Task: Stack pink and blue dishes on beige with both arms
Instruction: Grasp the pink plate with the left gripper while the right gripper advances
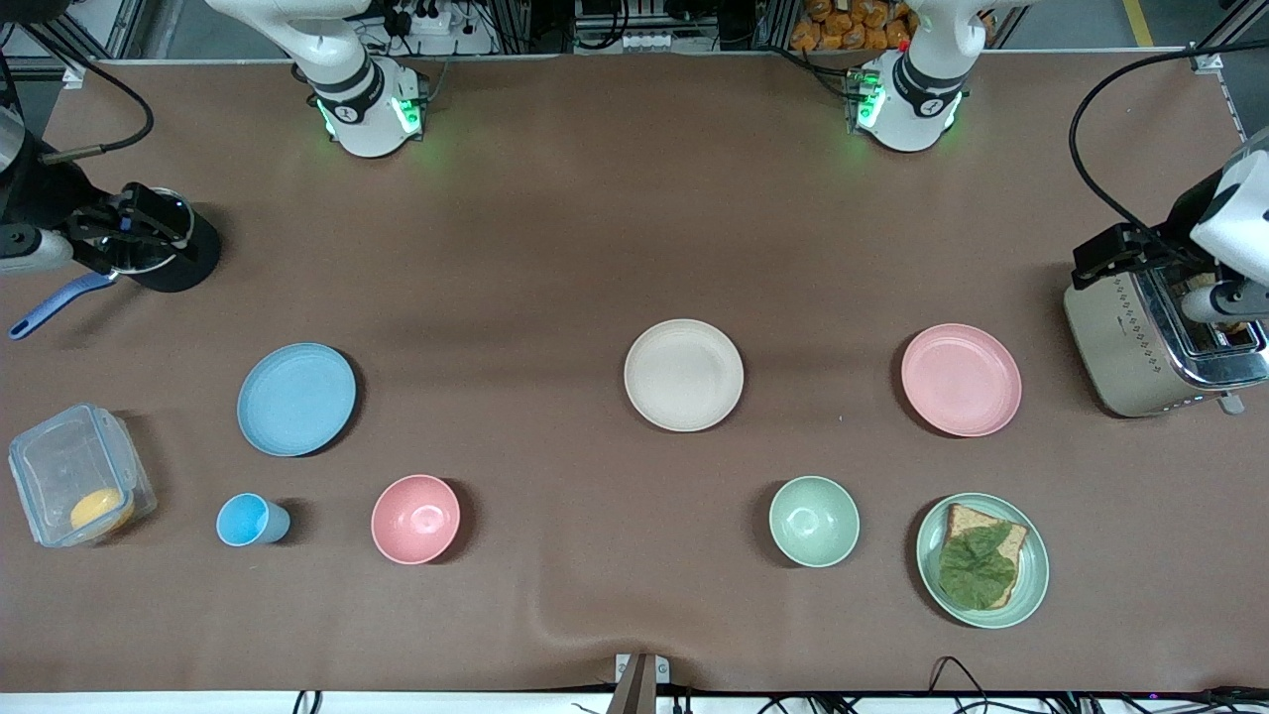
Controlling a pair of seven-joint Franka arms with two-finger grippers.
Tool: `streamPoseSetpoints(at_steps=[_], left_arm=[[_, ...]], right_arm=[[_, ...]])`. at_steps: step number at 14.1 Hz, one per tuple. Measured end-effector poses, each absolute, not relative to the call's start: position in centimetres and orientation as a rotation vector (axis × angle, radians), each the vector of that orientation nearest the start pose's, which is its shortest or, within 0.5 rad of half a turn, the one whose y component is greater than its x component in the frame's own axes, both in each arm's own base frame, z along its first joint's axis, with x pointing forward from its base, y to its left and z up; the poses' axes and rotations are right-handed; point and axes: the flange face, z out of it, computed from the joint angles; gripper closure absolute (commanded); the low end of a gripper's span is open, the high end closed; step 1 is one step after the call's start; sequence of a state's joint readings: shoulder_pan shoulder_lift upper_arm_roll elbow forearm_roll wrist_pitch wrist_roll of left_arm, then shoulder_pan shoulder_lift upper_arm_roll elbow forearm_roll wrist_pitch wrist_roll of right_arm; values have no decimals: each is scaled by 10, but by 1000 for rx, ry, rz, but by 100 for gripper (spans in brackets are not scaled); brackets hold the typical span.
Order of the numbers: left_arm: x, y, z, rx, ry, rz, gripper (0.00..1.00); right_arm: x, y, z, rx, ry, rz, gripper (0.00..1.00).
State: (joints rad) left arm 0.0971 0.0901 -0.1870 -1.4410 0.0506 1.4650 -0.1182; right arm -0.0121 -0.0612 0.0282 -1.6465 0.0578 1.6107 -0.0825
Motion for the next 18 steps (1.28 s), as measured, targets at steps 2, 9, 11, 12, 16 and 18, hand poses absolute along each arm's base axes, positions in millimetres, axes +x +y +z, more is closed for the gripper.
streamPoseSetpoints(at_steps=[2, 9, 11, 12, 16, 18], left_arm=[[563, -39, 635, -3097, -59, 88, 0], [587, 27, 565, -3096, -224, 129, 0], [595, 57, 491, -3102, -290, 99, 0], [594, 64, 455, -3105, -305, 78, 0], [569, 60, 331, -3122, -300, -14, 0], [552, 70, 279, -3130, -340, -30, 0]], right_arm=[[539, 15, 626, -3082, -150, -42, 0], [539, 15, 625, -3082, -149, -39, 0], [539, 15, 625, -3082, -149, -39, 0], [539, 15, 625, -3082, -149, -39, 0], [539, 15, 624, -3082, -149, -37, 0], [539, 15, 624, -3082, -149, -36, 0]])
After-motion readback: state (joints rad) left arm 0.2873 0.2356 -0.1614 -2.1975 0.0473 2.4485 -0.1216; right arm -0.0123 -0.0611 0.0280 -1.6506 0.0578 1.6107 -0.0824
